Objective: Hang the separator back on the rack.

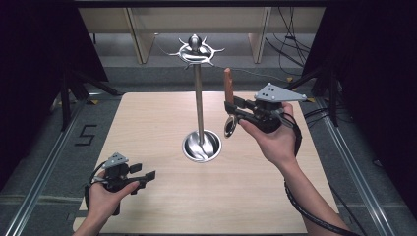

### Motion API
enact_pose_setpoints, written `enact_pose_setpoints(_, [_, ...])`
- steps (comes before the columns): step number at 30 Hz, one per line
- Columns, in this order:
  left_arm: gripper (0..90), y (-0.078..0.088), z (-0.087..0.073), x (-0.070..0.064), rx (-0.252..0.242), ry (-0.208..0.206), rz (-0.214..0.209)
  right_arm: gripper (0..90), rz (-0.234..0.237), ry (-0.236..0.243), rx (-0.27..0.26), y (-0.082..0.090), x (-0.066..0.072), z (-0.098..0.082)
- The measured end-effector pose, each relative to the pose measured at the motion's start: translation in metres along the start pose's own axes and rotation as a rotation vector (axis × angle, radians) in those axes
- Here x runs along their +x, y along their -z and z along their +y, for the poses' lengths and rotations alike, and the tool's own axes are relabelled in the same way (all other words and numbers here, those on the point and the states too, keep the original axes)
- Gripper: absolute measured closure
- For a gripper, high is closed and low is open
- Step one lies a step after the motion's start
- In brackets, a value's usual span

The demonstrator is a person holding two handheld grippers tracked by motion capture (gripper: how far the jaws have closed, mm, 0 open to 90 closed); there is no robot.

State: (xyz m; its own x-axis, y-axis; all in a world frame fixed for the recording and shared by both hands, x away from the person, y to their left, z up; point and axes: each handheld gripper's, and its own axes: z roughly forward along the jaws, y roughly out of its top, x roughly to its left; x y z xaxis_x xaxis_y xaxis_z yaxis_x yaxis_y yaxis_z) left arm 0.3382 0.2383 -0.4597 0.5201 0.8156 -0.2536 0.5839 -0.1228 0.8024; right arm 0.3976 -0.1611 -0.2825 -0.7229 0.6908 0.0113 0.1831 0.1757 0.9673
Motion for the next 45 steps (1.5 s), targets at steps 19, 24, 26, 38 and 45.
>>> enact_pose_setpoints(19, [30.9,0.000,0.000,-0.001,-0.001,0.013,0.004,69.3,-0.011,0.017,-0.009,-0.007,0.001,0.007])
enact_pose_setpoints(24, [30.9,0.000,0.000,0.000,0.000,0.010,-0.003,69.3,-0.013,-0.004,-0.009,-0.009,0.003,0.007])
enact_pose_setpoints(26, [30.9,0.000,0.000,0.000,-0.001,0.011,-0.001,69.3,-0.016,0.011,-0.009,-0.010,0.002,0.008])
enact_pose_setpoints(38, [30.9,0.001,0.000,0.000,0.004,0.007,0.005,69.3,-0.010,0.016,-0.014,-0.013,0.004,0.014])
enact_pose_setpoints(45, [30.9,0.001,0.000,0.000,0.004,0.007,0.004,69.3,-0.013,0.008,-0.008,-0.016,0.004,0.015])
